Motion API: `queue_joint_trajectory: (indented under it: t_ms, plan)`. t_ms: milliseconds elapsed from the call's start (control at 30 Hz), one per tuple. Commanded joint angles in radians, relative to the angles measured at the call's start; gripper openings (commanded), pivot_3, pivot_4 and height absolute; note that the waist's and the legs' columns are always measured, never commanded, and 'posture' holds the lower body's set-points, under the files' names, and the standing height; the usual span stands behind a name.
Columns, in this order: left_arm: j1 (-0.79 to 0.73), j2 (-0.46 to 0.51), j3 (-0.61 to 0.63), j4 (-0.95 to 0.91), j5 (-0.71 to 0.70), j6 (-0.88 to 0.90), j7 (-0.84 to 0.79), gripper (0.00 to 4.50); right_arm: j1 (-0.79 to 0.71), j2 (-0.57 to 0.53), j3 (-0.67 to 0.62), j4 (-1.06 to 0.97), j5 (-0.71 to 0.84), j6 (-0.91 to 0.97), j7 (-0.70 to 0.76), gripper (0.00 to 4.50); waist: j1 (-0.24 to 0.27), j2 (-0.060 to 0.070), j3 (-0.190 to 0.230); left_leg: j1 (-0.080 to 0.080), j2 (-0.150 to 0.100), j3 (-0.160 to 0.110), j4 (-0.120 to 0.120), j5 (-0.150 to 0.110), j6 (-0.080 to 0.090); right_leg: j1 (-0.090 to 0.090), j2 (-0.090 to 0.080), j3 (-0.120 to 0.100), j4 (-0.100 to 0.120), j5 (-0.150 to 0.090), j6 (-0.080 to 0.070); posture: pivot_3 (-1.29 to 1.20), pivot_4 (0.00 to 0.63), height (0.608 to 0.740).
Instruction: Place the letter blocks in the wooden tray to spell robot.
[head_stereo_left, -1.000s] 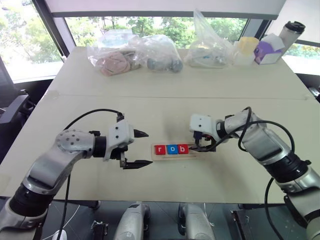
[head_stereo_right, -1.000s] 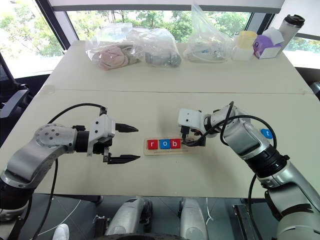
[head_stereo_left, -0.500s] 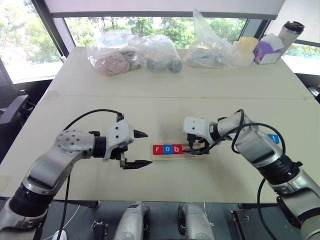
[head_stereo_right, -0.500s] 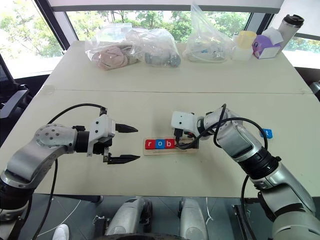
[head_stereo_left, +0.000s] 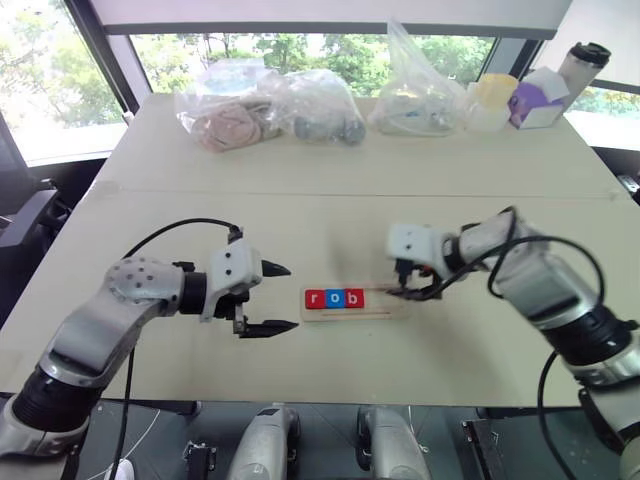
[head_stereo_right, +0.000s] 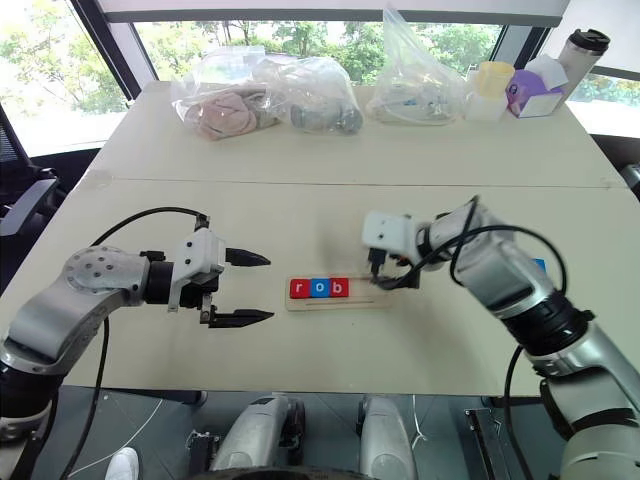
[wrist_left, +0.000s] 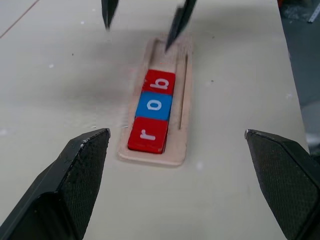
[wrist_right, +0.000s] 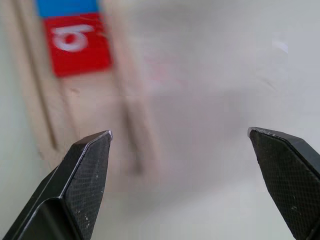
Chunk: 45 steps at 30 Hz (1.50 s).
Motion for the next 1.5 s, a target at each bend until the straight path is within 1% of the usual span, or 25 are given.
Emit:
queue_joint_trajectory:
  t_ms: [33, 67, 167, 200, 300, 400, 433, 500, 633, 700, 833, 1033, 1200, 1500]
  plan:
    - [-0.03, 0.011, 0.021, 0.019, -0.007, -0.044, -0.04, 4.5, -0.027, -0.018, -0.132, -0.064, 0.053, 0.117, -0.031, 4.47, 0.0, 0.0, 0.0, 0.0, 0.0, 0.0, 0.0, 0.0, 0.0, 0.0, 0.0, 0.0, 0.0, 0.0, 0.0, 0.0, 0.15, 0.74]
    - [-0.036, 0.009, 0.018, 0.029, -0.004, -0.052, -0.047, 4.5, -0.029, -0.009, -0.166, -0.059, 0.059, 0.167, -0.061, 4.47, 0.0, 0.0, 0.0, 0.0, 0.001, 0.0, 0.0, 0.0, 0.0, 0.0, 0.0, 0.0, 0.0, 0.0, 0.0, 0.0, 0.15, 0.74]
    - [-0.055, -0.006, 0.0, 0.061, 0.011, -0.077, -0.059, 4.5, -0.049, 0.083, -0.292, 0.026, 0.02, 0.374, -0.264, 4.47, -0.001, 0.0, 0.0, 0.0, 0.001, 0.0, 0.0, 0.0, 0.0, 0.0, 0.0, 0.0, 0.001, 0.0, -0.001, 0.0, 0.15, 0.74]
    - [-0.058, -0.01, -0.005, 0.067, 0.014, -0.082, -0.06, 4.5, -0.052, 0.108, -0.323, 0.046, 0.01, 0.412, -0.319, 4.47, 0.0, 0.0, 0.0, 0.0, 0.001, 0.0, 0.0, 0.0, -0.001, 0.0, 0.0, 0.0, 0.001, -0.001, -0.003, 0.0, 0.15, 0.74]
    - [-0.071, -0.031, -0.025, 0.081, 0.021, -0.095, -0.063, 4.5, -0.061, 0.254, -0.497, 0.114, -0.054, 0.498, -0.583, 4.47, 0.001, 0.0, 0.0, 0.0, 0.0, 0.0, 0.0, 0.001, -0.001, -0.001, -0.001, 0.0, 0.001, -0.001, -0.003, 0.0, 0.15, 0.74]
    - [-0.08, -0.044, -0.04, 0.092, 0.032, -0.104, -0.067, 4.5, -0.04, 0.363, -0.591, 0.121, -0.094, 0.564, -0.75, 4.47, 0.002, 0.0, 0.0, -0.001, 0.0, 0.0, 0.0, 0.001, -0.001, -0.001, -0.001, 0.0, 0.002, 0.0, -0.002, 0.0, 0.15, 0.74]
    - [-0.082, -0.047, -0.042, 0.095, 0.035, -0.106, -0.068, 4.5, -0.033, 0.421, -0.632, 0.109, -0.107, 0.59, -0.81, 4.47, 0.0, 0.0, 0.0, -0.001, 0.0, 0.0, 0.0, 0.001, -0.001, -0.001, -0.001, 0.0, 0.002, 0.001, -0.001, 0.0, 0.15, 0.74]
    - [-0.086, -0.051, -0.046, 0.098, 0.038, -0.108, -0.068, 4.5, -0.016, 0.502, -0.677, 0.084, -0.127, 0.617, -0.901, 4.47, -0.002, 0.0, -0.001, 0.0, -0.001, 0.0, -0.001, 0.001, -0.001, -0.001, -0.001, 0.0, 0.002, 0.001, 0.0, 0.0, 0.15, 0.74]
    - [-0.08, -0.052, -0.044, 0.087, 0.04, -0.103, -0.064, 4.5, 0.018, 0.599, -0.724, 0.022, -0.147, 0.657, -1.012, 4.47, -0.008, 0.001, 0.0, 0.0, -0.001, 0.0, -0.001, 0.001, -0.001, -0.002, 0.0, 0.0, 0.006, 0.001, 0.0, 0.0, 0.15, 0.74]
    - [-0.076, -0.053, -0.042, 0.081, 0.039, -0.099, -0.061, 4.5, 0.032, 0.629, -0.74, -0.001, -0.15, 0.667, -1.051, 4.47, -0.009, 0.001, 0.0, 0.0, -0.001, 0.0, 0.0, 0.001, -0.001, -0.004, 0.0, 0.001, 0.011, 0.001, 0.0, 0.0, 0.15, 0.74]
    - [-0.072, -0.054, -0.039, 0.074, 0.035, -0.093, -0.054, 4.5, 0.061, 0.66, -0.778, -0.007, -0.153, 0.628, -1.125, 4.47, -0.01, 0.001, 0.0, 0.001, -0.001, -0.001, 0.0, 0.002, -0.003, -0.004, 0.0, 0.001, 0.013, 0.0, 0.001, 0.0, 0.15, 0.74]
    - [-0.072, -0.059, -0.041, 0.067, 0.035, -0.087, -0.045, 4.5, 0.044, 0.705, -0.887, 0.033, -0.111, 0.631, -1.165, 4.47, -0.026, 0.001, 0.0, 0.001, -0.001, -0.001, -0.001, 0.002, -0.003, -0.004, 0.0, 0.001, 0.014, 0.0, 0.001, 0.0, 0.15, 0.74]
    - [-0.077, -0.057, -0.044, 0.068, 0.038, -0.088, -0.045, 4.5, 0.014, 0.708, -0.93, 0.098, -0.065, 0.597, -1.174, 4.47, -0.031, 0.001, 0.0, 0.002, 0.0, -0.001, -0.001, 0.002, -0.003, -0.004, 0.001, 0.001, 0.014, 0.0, 0.001, 0.0, 0.15, 0.74]
    - [-0.089, -0.064, -0.049, 0.068, 0.039, -0.081, -0.042, 4.5, -0.036, 0.701, -0.903, 0.21, -0.003, 0.526, -1.191, 4.47, -0.03, 0.001, 0.0, 0.002, 0.0, -0.001, -0.001, 0.003, -0.003, -0.004, 0.001, 0.001, 0.014, 0.0, 0.001, 0.0, 0.15, 0.74]
